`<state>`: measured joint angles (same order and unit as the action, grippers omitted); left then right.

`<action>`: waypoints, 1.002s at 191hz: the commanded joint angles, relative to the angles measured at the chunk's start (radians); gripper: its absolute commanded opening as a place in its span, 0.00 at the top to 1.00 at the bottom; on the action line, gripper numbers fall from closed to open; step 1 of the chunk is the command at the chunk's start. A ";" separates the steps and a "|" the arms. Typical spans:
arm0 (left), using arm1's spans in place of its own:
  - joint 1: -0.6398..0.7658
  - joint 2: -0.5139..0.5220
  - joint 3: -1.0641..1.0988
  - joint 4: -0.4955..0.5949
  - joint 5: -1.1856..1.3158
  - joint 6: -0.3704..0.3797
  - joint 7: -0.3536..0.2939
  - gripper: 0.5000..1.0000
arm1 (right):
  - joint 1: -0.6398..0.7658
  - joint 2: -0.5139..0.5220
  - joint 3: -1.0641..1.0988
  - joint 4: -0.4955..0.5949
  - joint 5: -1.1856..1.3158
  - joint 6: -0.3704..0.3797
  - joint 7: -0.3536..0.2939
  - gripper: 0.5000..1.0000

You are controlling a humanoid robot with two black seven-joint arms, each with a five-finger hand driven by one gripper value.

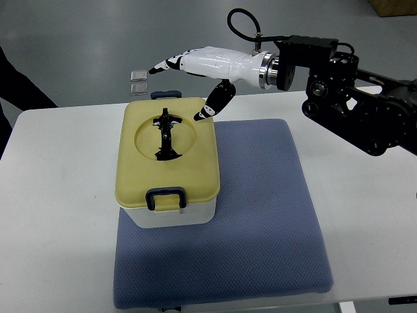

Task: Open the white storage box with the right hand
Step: 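Grasp the black handle in the lid recess with the right hand, then lift the yellow lid up off the white box with the right hand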

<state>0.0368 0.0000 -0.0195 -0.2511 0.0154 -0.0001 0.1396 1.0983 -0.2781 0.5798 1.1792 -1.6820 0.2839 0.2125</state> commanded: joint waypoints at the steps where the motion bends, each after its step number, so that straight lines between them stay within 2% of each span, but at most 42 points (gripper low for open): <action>1: 0.000 0.000 0.001 0.000 0.000 -0.001 0.000 0.00 | -0.018 0.014 -0.002 -0.003 -0.004 -0.029 0.001 0.13; 100: 0.000 0.000 0.000 0.004 0.000 -0.001 0.000 0.00 | -0.100 0.112 0.002 -0.009 -0.025 -0.137 0.001 0.15; 142: 0.000 0.000 0.000 0.003 0.000 -0.001 0.000 0.00 | -0.118 0.132 0.002 -0.012 -0.025 -0.163 -0.001 0.29; 156: 0.000 0.000 0.000 0.003 0.000 -0.001 0.000 0.00 | -0.124 0.134 0.002 -0.012 -0.025 -0.166 -0.001 0.46; 163: 0.000 0.000 0.000 0.003 0.000 -0.001 0.000 0.00 | -0.130 0.135 0.002 -0.012 -0.025 -0.166 0.001 0.60; 165: 0.000 0.000 0.000 0.003 0.000 -0.001 0.000 0.00 | -0.130 0.135 0.002 -0.012 -0.025 -0.166 0.001 0.60; 170: 0.000 0.000 0.000 0.004 0.000 -0.001 0.000 0.00 | -0.132 0.137 0.002 -0.012 -0.025 -0.167 0.001 0.74; 175: 0.000 0.000 0.000 0.003 0.000 -0.001 0.000 0.00 | -0.132 0.140 0.002 -0.012 -0.025 -0.167 0.001 0.82; 177: 0.000 0.000 0.000 0.004 0.000 -0.001 0.000 0.00 | -0.133 0.142 0.002 -0.012 -0.025 -0.170 0.001 0.89; 181: 0.000 0.000 0.000 0.004 0.000 -0.001 0.000 0.00 | -0.132 0.142 0.002 -0.012 -0.025 -0.173 0.001 0.93; 184: 0.000 0.000 0.000 0.004 0.000 -0.001 0.000 0.00 | -0.132 0.142 0.002 -0.012 -0.025 -0.176 0.001 1.00; 191: 0.000 0.000 0.001 0.004 0.000 -0.001 0.000 0.00 | -0.132 0.143 0.002 -0.012 -0.025 -0.180 0.001 1.00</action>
<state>0.0368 0.0000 -0.0200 -0.2482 0.0154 -0.0016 0.1396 0.9675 -0.1394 0.5815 1.1673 -1.7073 0.1144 0.2123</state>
